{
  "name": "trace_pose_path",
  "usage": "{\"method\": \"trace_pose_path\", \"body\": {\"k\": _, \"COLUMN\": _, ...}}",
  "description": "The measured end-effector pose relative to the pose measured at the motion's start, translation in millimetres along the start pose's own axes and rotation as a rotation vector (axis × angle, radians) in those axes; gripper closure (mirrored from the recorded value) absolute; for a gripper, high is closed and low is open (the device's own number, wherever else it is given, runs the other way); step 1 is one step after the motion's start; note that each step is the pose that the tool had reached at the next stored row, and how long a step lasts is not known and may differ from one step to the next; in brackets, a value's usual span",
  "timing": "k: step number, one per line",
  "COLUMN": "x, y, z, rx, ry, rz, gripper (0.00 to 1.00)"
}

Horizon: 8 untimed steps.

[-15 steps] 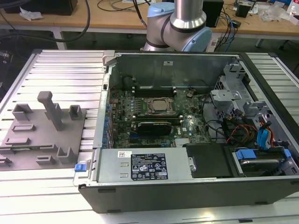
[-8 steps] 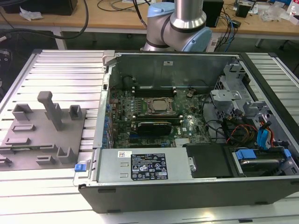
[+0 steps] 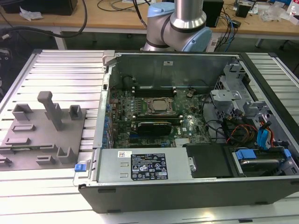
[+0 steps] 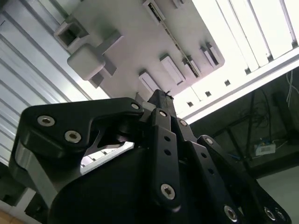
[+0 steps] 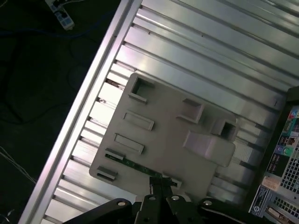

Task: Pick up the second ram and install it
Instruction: 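Pick up the second ram and move it above second insertion slot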

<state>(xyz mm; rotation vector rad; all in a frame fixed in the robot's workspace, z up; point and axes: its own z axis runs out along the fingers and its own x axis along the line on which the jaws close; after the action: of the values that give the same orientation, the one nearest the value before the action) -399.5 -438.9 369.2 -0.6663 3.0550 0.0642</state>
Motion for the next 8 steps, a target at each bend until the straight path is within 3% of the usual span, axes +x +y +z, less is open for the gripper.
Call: {"method": "trace_pose_path", "body": {"k": 8, "x": 0.0, "y": 0.0, "z": 0.0, "rx": -0.0022, "ry": 0.0037, "rz": -0.097, "gripper": 0.89}}
